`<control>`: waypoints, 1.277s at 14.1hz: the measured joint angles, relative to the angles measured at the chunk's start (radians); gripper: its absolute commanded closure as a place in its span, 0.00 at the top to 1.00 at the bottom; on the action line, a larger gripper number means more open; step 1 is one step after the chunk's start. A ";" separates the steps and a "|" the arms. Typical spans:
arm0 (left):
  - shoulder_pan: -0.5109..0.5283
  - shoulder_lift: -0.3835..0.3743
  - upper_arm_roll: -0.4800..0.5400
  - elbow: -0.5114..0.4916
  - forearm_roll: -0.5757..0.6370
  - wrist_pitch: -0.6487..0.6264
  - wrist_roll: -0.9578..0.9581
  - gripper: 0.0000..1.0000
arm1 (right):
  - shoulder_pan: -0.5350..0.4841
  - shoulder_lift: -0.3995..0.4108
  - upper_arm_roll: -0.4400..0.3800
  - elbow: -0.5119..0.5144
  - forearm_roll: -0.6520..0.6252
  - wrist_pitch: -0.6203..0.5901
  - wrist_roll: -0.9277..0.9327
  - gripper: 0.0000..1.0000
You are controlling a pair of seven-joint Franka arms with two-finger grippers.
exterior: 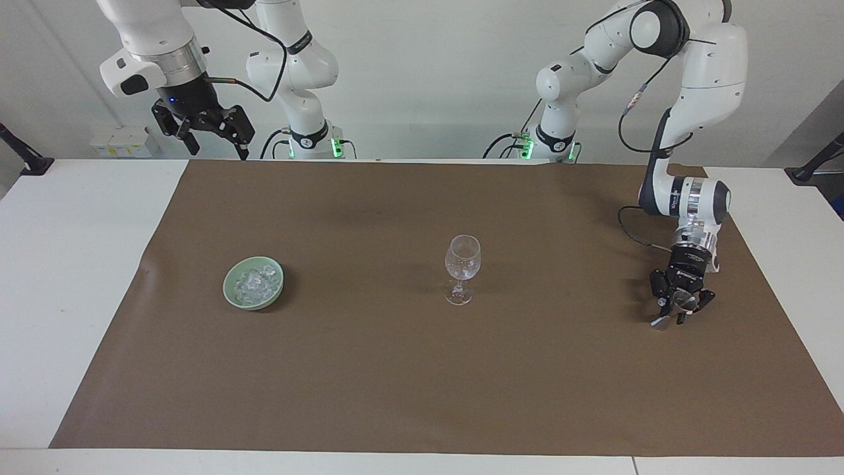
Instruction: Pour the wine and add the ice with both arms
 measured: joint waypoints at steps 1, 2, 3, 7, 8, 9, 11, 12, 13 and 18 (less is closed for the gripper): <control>0.000 0.000 0.000 0.000 0.000 0.000 0.000 0.36 | 0.000 0.000 0.000 0.000 0.000 0.000 0.000 1.00; 0.000 0.000 0.000 0.000 0.000 0.000 0.000 0.36 | 0.000 0.000 0.000 0.000 0.000 0.000 0.000 1.00; 0.000 0.000 0.000 0.000 0.000 0.000 0.000 0.36 | 0.000 0.000 0.000 0.000 0.000 0.000 0.000 1.00; 0.000 0.000 -0.001 0.000 0.000 0.000 0.000 0.34 | 0.000 0.000 0.000 0.000 0.000 0.000 0.000 1.00; 0.000 0.000 -0.001 0.000 0.000 0.000 0.000 0.33 | 0.000 0.000 0.000 0.000 0.000 0.000 0.000 1.00; 0.000 0.001 -0.001 0.000 0.000 0.000 0.000 0.33 | 0.000 0.000 0.000 0.000 0.000 0.000 0.000 1.00; 0.000 0.001 -0.001 0.000 0.000 0.000 0.000 0.32 | 0.000 0.000 0.000 0.000 0.000 0.000 0.000 1.00; 0.000 0.001 -0.001 0.000 0.000 0.000 0.000 0.32 | 0.000 0.000 0.000 0.000 0.000 0.000 0.000 1.00; 0.000 0.001 -0.001 0.000 0.000 0.000 0.000 0.32 | 0.000 0.000 0.000 0.000 0.000 0.000 0.000 1.00; 0.000 0.001 -0.001 0.000 0.000 0.000 0.000 0.32 | 0.000 0.000 0.000 0.000 0.000 0.000 0.000 1.00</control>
